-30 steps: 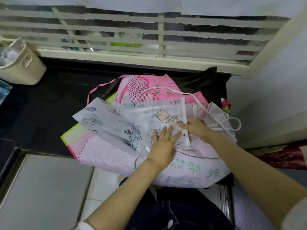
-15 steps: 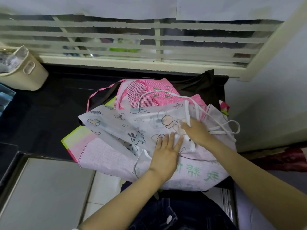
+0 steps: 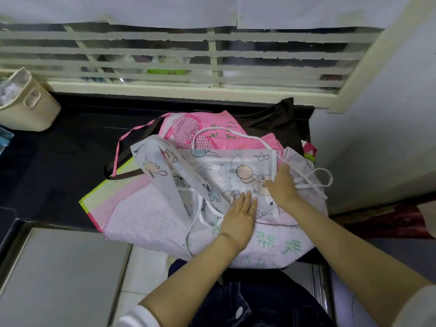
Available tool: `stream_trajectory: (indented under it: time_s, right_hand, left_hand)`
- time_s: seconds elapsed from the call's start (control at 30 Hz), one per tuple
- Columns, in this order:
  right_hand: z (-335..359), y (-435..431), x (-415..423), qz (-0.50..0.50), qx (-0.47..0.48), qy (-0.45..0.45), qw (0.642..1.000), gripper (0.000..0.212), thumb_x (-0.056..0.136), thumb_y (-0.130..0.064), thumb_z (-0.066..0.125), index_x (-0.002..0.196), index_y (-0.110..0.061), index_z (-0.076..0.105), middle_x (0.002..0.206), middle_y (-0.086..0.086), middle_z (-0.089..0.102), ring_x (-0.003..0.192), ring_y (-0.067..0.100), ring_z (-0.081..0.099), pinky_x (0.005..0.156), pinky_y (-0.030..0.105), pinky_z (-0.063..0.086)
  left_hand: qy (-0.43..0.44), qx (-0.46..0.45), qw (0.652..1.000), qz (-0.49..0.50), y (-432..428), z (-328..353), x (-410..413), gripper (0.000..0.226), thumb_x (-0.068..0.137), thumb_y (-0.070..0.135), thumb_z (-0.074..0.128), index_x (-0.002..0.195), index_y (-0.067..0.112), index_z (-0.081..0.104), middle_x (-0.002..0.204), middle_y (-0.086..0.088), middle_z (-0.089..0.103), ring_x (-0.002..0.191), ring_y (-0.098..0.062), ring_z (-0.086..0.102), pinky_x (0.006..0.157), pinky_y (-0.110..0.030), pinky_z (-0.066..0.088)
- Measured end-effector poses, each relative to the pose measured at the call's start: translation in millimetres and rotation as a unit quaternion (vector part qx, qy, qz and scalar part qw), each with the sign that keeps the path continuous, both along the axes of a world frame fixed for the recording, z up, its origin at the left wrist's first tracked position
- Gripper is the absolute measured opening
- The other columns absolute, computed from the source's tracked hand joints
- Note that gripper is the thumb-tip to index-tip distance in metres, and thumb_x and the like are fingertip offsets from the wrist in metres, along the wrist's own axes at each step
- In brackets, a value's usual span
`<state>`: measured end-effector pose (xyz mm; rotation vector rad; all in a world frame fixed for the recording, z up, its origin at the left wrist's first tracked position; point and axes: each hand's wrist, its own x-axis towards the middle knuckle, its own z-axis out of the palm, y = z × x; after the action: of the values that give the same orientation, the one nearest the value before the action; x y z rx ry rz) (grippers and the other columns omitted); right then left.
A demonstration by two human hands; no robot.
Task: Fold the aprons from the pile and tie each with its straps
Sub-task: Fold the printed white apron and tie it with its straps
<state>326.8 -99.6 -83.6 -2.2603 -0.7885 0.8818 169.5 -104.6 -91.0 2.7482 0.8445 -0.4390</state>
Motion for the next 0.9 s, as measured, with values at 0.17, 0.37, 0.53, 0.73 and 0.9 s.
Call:
stream_trajectory:
  time_s: [0.17,0.37,0.53,0.73,0.9]
  right_hand:
    - [16,-6,-36,0.155,0.185,-0.393,0.887,0.046,0.069,0.003,0.046,0.114,-0.004,0.047,0.108,0.019,0.059,0.105,0.029,0.048,0.093,0.036,0.039]
    - [27,1,-71,0.289,0.217,-0.315,0.878,0.045,0.078,0.000,0.043,0.121,-0.010,0.051,0.125,0.008,0.052,0.121,0.019,0.037,0.100,0.032,0.037]
    - [4,5,-46,0.300,-0.035,-0.098,0.948,0.052,0.098,-0.009,0.041,0.147,-0.011,0.024,0.153,0.007,0.021,0.141,0.020,0.020,0.112,0.027,0.014]
    - [4,15,-55,0.303,-0.121,-0.088,0.941,0.071,0.097,-0.041,0.042,0.148,-0.004,0.011,0.157,0.013,0.009,0.145,0.026,0.005,0.116,0.035,0.008]
    - [8,19,-74,0.291,-0.207,-0.153,0.921,0.084,0.096,-0.047,0.042,0.148,0.001,-0.002,0.157,0.015,-0.003,0.145,0.033,-0.004,0.117,0.044,0.010]
  left_hand:
    - [-0.021,0.010,1.000,-0.006,-1,-5,0,0.059,0.099,0.009,0.028,0.149,0.003,-0.002,0.157,-0.016,-0.010,0.145,-0.032,-0.013,0.119,-0.037,-0.004]
    - [-0.030,0.013,0.999,-0.024,-7,4,1,0.040,0.099,0.010,0.031,0.138,0.008,0.036,0.145,-0.015,0.037,0.137,-0.030,0.028,0.116,-0.036,0.016]
    - [-0.100,0.000,0.989,-0.111,-3,-5,-20,0.054,0.075,-0.002,0.060,0.128,-0.003,0.051,0.127,-0.020,0.054,0.125,-0.037,0.047,0.112,-0.040,0.031]
    - [-0.344,0.121,0.929,0.068,39,45,-77,0.051,0.062,0.003,0.077,0.105,0.010,0.049,0.099,-0.011,0.055,0.088,-0.022,0.042,0.076,-0.030,0.030]
    - [-0.369,0.183,0.838,0.358,98,81,-103,0.057,0.074,0.017,0.062,0.125,0.001,0.042,0.126,-0.023,0.044,0.114,-0.037,0.041,0.090,-0.045,0.035]
